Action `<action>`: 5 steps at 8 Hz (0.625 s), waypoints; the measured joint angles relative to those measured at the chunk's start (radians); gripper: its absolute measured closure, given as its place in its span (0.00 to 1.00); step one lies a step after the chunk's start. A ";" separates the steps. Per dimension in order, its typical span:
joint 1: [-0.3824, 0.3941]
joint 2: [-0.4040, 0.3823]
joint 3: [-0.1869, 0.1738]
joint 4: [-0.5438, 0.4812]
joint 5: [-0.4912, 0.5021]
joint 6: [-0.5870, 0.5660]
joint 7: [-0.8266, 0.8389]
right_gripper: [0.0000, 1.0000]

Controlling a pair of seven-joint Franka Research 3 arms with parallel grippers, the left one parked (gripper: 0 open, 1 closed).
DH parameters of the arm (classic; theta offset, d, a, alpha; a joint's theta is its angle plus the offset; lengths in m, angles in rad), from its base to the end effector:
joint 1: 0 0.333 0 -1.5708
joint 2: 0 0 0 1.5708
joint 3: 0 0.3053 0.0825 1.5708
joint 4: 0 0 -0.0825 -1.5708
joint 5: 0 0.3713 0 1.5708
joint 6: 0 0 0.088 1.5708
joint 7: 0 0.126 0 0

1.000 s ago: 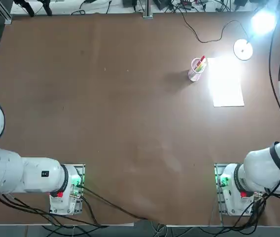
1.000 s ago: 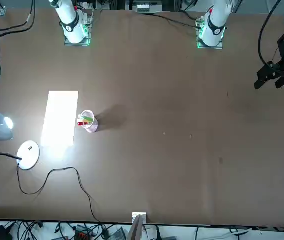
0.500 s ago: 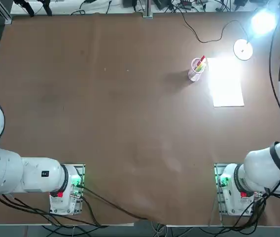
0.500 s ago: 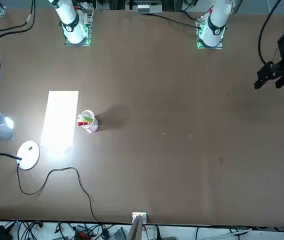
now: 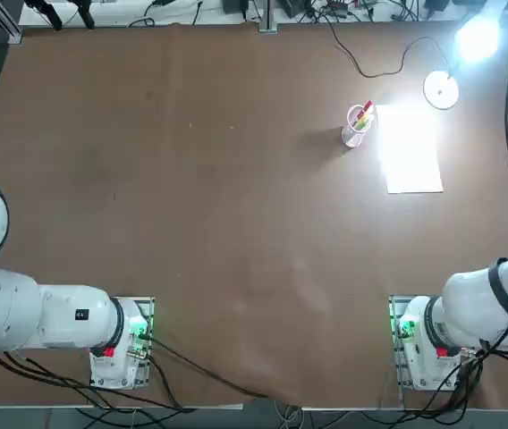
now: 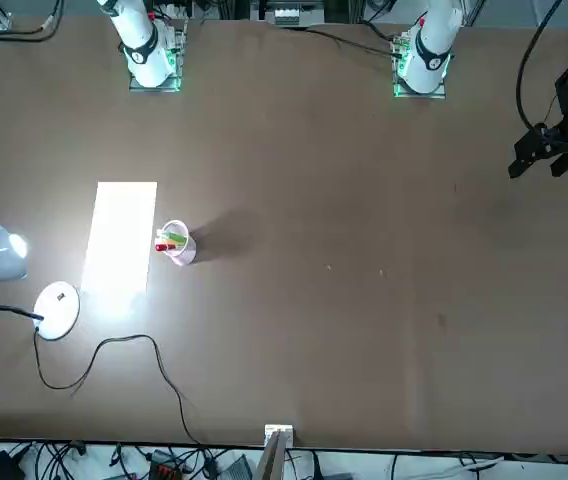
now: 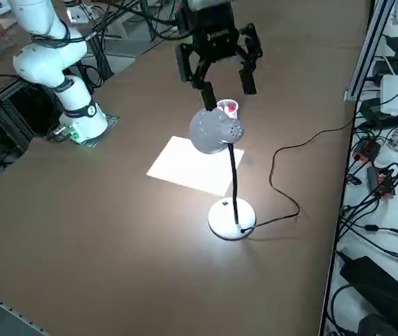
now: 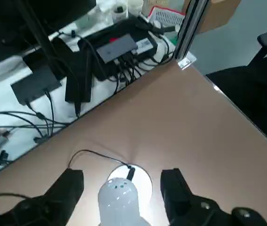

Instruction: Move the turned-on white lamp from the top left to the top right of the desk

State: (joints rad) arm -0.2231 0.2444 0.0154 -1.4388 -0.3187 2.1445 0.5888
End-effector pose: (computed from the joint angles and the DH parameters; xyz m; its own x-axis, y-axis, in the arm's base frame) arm 0.6490 -0.1566 0.5788 0.6650 -0.5369 0.5191 -0.6391 -0.7688 0.0235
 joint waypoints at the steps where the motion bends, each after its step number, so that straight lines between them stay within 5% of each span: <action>1: -0.002 -0.027 -0.003 0.024 0.000 -0.030 -0.025 0.00; 3: -0.001 -0.064 0.006 0.035 0.057 -0.182 -0.184 0.00; 5: -0.001 -0.082 0.008 0.038 0.239 -0.399 -0.345 0.00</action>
State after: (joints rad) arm -0.2243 0.1621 0.0239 -1.4007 -0.0798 1.7451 0.2434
